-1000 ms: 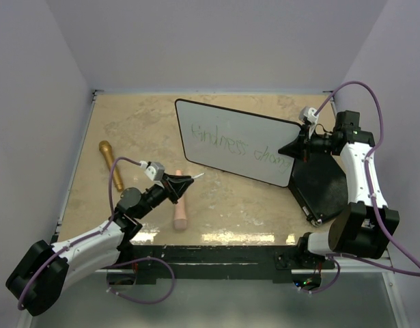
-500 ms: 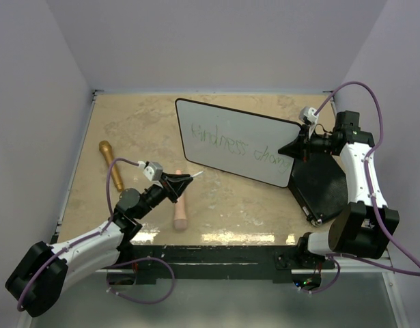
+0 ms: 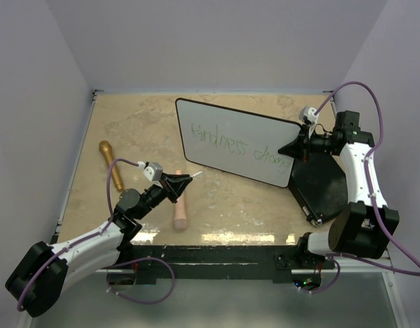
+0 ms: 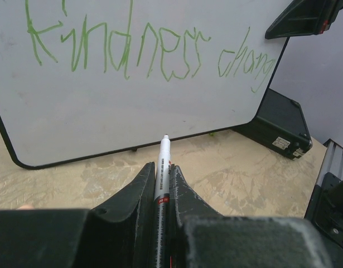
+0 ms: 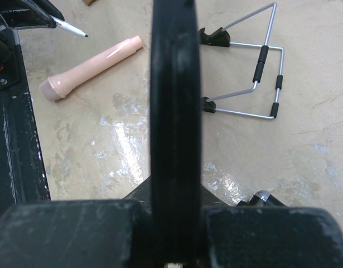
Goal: Write a sentence on the whiteboard
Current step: Write on the whiteboard at the center of the board.
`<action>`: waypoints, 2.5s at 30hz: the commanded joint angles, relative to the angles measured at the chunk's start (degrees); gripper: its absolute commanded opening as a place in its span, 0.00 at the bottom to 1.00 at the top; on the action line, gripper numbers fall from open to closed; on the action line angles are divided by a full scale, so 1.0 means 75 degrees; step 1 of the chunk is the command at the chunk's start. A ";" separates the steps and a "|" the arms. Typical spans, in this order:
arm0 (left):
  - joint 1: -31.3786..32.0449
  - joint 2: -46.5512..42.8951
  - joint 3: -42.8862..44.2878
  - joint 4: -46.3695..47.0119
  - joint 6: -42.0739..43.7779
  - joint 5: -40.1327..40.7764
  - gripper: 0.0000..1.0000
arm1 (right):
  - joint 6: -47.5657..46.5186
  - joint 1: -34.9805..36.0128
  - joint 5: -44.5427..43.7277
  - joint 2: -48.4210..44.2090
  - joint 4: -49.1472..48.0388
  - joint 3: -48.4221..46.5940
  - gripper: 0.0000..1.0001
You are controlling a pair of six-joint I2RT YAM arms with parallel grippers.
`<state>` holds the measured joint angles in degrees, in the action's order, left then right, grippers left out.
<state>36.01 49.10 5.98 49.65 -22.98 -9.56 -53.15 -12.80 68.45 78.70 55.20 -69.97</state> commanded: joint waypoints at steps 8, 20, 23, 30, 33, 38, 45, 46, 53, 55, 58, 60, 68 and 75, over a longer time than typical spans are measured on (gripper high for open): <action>-0.0032 -0.0137 0.0023 0.0236 0.0170 0.0220 0.00 | -0.0039 0.0007 -0.0489 -0.0145 -0.0165 0.0014 0.00; -0.0067 0.0062 0.0187 0.0060 0.0017 0.0396 0.00 | -0.0004 0.0007 -0.0571 -0.0110 -0.0235 0.0049 0.00; -0.0125 0.0179 0.0246 0.0025 0.0006 0.0419 0.00 | -0.0004 -0.0005 -0.0571 -0.0122 -0.0247 0.0049 0.00; -0.0278 0.0379 0.0375 0.0095 -0.0029 0.0396 0.00 | -0.0004 0.0007 -0.0571 -0.0122 -0.0235 0.0072 0.00; -0.0418 0.0496 0.0387 0.0142 -0.0135 0.0396 0.00 | -0.0004 -0.0005 -0.0571 -0.0133 -0.0247 0.0060 0.00; -0.0886 0.0858 0.0293 0.0539 -0.0439 0.0069 0.00 | 0.0054 -0.0005 -0.0583 -0.0134 -0.0281 0.0060 0.00; -0.1882 0.1866 0.0328 0.1782 -0.0978 -0.1114 0.00 | 0.0102 -0.0005 -0.0583 -0.0133 -0.0317 0.0096 0.00; -0.1930 0.2064 0.0421 0.1794 -0.0979 -0.1162 0.00 | 0.0102 0.0007 -0.0583 -0.0133 -0.0305 0.0084 0.00; -0.2000 0.2430 0.0457 0.1911 -0.0850 -0.1093 0.00 | 0.0125 -0.0005 -0.0618 -0.0134 -0.0340 0.0107 0.00; -0.2024 0.2418 0.0410 0.1923 -0.0768 -0.1034 0.00 | 0.0230 0.0007 -0.0630 -0.0122 -0.0422 0.0107 0.00; -0.2082 0.2558 0.0457 0.1993 -0.0709 -0.1115 0.00 | 0.0336 0.0007 -0.0606 -0.0087 -0.0457 0.0119 0.00; -0.2094 0.2687 0.0503 0.2180 -0.0697 -0.1209 0.00 | 0.0464 -0.0005 -0.0583 -0.0075 -0.0539 0.0119 0.00; -0.2083 0.3882 0.0948 0.3282 -0.0287 -0.1374 0.00 | 0.0781 0.0007 -0.0642 -0.0122 -0.0844 0.0213 0.00; -0.2094 0.5076 0.1851 0.3564 -0.0170 -0.1245 0.00 | 0.0805 0.0007 -0.0665 -0.0110 -0.0856 0.0236 0.00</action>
<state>20.64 83.72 15.84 69.43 -26.81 -19.11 -46.74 -12.80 68.29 78.70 50.63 -68.12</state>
